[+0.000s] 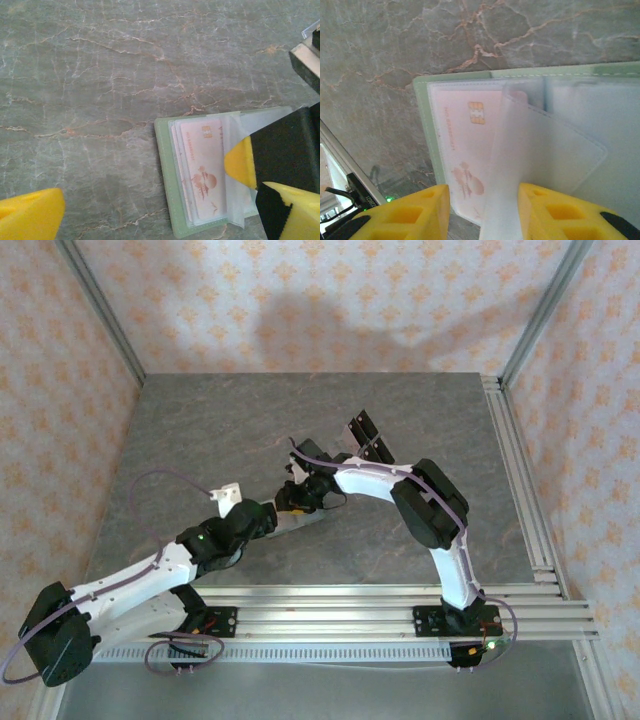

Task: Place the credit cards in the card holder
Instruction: Flip over the card slot in the card holder.

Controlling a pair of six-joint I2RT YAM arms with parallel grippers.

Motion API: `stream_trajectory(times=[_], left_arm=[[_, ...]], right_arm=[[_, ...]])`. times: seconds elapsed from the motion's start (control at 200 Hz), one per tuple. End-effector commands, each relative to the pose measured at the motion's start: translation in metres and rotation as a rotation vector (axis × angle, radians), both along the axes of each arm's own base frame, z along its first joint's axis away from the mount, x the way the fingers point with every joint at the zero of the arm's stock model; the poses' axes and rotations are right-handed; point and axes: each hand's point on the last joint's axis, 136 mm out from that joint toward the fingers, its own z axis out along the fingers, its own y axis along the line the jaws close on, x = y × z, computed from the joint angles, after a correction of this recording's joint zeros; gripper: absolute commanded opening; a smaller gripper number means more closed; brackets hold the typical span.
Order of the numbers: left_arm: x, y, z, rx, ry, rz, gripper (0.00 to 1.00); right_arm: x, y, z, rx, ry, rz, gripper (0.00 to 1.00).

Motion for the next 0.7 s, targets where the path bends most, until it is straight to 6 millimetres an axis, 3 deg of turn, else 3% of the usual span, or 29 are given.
stream_trajectory(times=[0.0,0.51,0.696], left_arm=[[-0.005,0.014,-0.003,0.03,-0.001,0.047,1.0],[-0.009,0.0,-0.025,0.014,0.041,-0.048,1.0],[-0.004,-0.019,-0.036,0.012,0.083,-0.122,1.0]], right_arm=[[0.0,0.017,0.01,0.04,-0.006,0.017,0.4],[-0.004,0.029,0.006,0.033,0.007,0.042,0.4],[-0.004,0.028,0.003,0.027,0.006,0.045,0.4]])
